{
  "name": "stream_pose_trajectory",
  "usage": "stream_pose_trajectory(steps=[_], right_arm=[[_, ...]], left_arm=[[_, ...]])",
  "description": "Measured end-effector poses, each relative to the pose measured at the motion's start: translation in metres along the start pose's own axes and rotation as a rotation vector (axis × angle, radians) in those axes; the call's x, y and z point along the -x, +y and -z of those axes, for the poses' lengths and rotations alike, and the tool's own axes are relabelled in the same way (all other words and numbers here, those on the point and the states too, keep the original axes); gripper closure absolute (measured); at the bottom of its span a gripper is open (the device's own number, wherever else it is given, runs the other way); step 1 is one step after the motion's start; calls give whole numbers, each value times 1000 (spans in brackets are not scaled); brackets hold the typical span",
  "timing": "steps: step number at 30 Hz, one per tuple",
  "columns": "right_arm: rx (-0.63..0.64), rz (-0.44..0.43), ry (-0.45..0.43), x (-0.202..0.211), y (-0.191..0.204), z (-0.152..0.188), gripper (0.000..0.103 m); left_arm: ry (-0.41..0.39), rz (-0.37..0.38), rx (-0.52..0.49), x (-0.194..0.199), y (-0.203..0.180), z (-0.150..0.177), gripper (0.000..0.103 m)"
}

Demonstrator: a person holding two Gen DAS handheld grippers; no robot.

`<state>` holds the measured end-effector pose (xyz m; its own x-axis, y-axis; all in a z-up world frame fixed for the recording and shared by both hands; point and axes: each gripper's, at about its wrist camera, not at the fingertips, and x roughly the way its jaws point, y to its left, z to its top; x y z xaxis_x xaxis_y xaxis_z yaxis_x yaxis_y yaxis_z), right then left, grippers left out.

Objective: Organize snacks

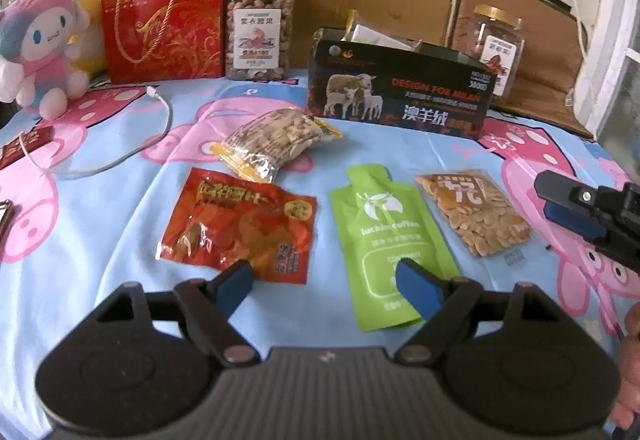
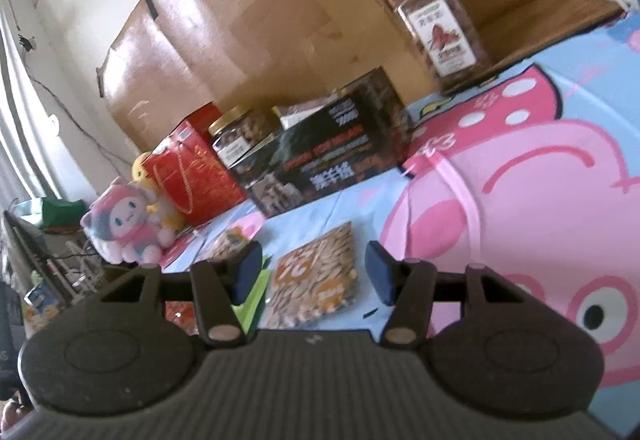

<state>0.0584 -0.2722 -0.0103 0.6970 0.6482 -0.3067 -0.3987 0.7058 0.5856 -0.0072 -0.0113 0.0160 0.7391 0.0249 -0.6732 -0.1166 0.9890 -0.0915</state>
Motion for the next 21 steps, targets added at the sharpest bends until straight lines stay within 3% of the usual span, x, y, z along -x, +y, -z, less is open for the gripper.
stream_pose_trajectory(steps=[11,21], right_arm=[[136,98,-101,5,18,8,39],[201,169,-59,-3,29,13,38]], left_arm=[[-68,67,18,22,27,21,23],[-98,113,18,38,29,41,22]])
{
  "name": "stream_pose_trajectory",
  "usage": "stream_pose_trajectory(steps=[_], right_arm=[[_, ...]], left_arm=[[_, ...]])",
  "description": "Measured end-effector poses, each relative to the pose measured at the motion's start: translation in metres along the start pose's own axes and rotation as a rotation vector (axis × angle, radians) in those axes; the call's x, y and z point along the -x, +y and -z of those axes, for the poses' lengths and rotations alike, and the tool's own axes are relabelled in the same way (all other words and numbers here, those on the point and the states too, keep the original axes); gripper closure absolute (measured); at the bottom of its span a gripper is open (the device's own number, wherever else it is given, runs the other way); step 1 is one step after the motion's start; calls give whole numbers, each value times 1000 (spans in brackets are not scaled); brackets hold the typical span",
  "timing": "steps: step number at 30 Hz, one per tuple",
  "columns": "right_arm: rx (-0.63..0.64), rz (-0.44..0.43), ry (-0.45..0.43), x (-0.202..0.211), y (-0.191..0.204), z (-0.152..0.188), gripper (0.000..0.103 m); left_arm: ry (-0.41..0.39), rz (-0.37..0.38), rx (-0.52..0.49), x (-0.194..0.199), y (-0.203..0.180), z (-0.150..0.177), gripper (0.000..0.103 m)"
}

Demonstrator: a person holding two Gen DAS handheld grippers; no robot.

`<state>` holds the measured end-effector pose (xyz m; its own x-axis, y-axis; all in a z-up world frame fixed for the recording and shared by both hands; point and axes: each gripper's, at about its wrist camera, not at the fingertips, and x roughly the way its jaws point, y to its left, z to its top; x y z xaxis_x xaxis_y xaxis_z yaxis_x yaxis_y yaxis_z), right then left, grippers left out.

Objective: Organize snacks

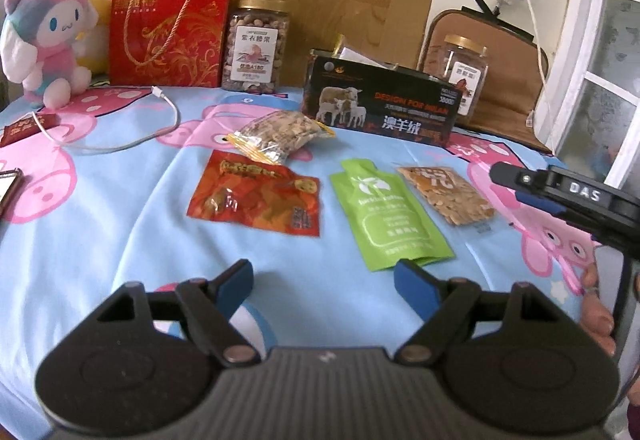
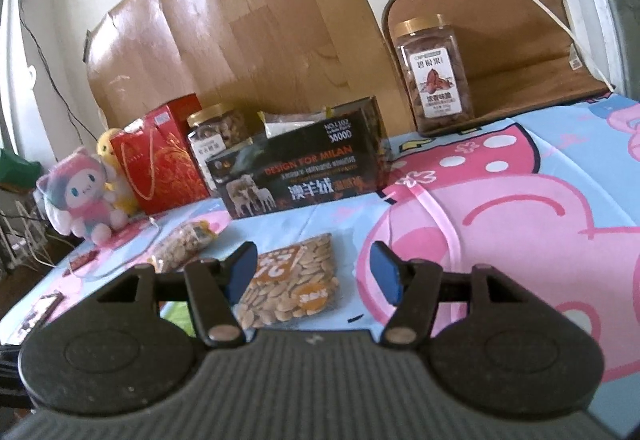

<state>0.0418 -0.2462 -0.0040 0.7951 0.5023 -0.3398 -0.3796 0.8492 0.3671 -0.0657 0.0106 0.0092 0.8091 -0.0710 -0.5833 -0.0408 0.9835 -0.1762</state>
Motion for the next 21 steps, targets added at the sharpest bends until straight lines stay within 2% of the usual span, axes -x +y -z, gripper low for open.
stream_pose_trajectory(steps=[7,15,21], right_arm=[[29,25,10,-1,6,2,38],[-9,-6,25,-2,1,0,38],[10,-23,25,-2,4,1,37]], left_arm=[[-5,-6,-6,-2,3,1,22],[-22,-50,-50,-11,-6,1,19],[-23,-80,-80,-17,-13,-1,19]])
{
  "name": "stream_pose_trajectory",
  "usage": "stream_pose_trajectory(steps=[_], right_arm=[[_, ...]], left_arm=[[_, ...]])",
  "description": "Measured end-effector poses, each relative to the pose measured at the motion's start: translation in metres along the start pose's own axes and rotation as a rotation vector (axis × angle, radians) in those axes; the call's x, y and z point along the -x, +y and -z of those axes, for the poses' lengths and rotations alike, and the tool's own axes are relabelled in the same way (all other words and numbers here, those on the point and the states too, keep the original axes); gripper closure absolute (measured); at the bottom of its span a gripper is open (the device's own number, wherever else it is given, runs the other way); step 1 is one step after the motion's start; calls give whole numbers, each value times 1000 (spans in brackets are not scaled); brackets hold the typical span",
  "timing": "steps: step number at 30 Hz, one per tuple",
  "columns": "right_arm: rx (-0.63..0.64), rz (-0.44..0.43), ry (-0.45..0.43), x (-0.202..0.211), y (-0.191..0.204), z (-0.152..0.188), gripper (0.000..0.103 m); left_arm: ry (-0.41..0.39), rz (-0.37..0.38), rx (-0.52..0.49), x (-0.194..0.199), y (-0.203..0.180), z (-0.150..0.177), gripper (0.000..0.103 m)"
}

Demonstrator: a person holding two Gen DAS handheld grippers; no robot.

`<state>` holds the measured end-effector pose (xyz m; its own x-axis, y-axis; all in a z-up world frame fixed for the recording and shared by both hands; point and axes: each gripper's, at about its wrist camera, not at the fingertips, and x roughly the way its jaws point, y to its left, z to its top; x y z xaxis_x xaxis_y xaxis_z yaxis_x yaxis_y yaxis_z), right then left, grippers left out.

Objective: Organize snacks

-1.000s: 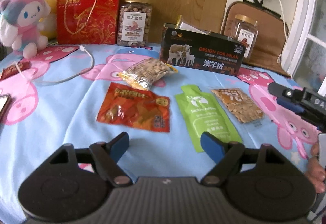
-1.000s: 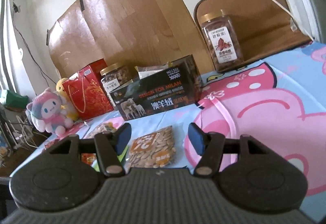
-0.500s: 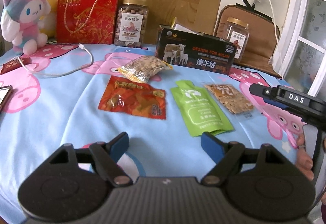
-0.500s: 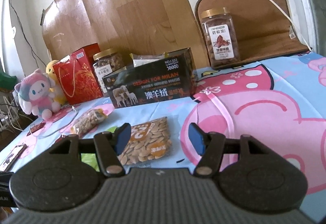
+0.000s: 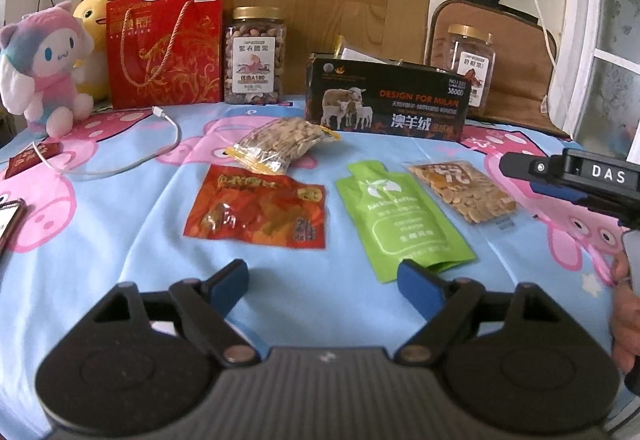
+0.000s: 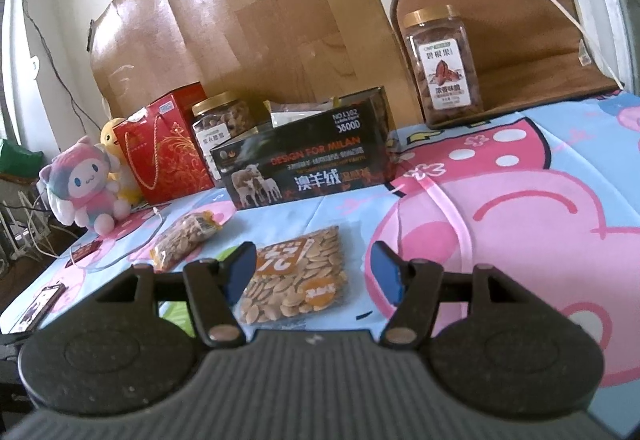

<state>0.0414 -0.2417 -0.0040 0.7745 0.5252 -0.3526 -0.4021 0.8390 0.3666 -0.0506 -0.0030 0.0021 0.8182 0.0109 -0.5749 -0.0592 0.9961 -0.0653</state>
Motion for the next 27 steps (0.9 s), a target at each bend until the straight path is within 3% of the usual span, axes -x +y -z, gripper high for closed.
stream_pose_trajectory(steps=[27], right_arm=[[19,-23,-31,4,3,1,34]], left_arm=[[10,-1,-23,-2,-2,0,14]])
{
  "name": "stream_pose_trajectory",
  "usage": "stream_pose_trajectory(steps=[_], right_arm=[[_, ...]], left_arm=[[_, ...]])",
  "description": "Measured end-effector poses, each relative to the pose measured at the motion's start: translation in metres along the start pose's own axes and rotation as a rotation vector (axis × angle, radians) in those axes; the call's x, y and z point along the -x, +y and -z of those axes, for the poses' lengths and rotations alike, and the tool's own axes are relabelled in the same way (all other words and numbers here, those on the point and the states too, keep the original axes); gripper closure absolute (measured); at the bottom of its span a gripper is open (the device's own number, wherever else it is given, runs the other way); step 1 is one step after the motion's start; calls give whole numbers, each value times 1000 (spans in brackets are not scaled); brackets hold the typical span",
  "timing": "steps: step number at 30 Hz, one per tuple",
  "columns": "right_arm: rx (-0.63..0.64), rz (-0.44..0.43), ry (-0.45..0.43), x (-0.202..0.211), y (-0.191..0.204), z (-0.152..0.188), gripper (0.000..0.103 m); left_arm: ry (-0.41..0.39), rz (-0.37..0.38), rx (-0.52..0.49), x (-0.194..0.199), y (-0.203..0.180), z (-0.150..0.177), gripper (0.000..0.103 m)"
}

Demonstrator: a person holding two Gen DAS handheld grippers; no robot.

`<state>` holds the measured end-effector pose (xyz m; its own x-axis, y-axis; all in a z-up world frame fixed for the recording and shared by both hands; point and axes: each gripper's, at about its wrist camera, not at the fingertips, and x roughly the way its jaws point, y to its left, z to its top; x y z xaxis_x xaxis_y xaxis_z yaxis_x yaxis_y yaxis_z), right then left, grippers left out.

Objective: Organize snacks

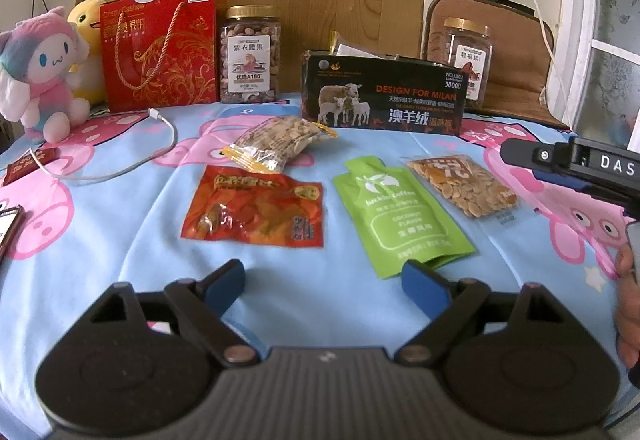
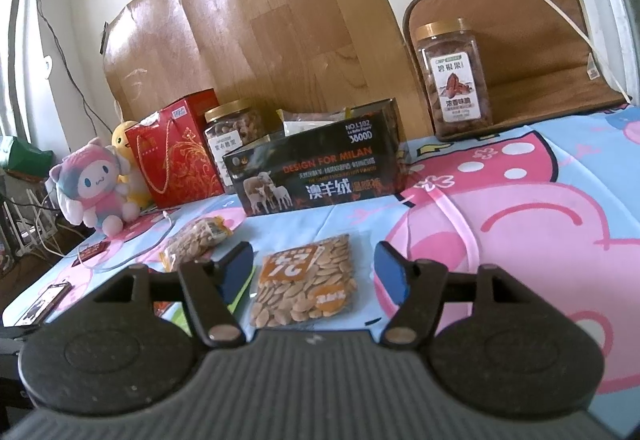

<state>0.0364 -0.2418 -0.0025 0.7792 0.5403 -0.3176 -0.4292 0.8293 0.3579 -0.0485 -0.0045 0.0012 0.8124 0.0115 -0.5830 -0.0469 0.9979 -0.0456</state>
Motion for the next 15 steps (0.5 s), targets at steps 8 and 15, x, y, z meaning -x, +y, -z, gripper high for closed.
stream_pose_trajectory(steps=[8,15], right_arm=[[-1,5,-5,0,0,0,34],[2,16,8,-1,1,0,34]], left_arm=[[-5,2,-1,1,1,1,14],[-10,36,33,3,8,0,15]])
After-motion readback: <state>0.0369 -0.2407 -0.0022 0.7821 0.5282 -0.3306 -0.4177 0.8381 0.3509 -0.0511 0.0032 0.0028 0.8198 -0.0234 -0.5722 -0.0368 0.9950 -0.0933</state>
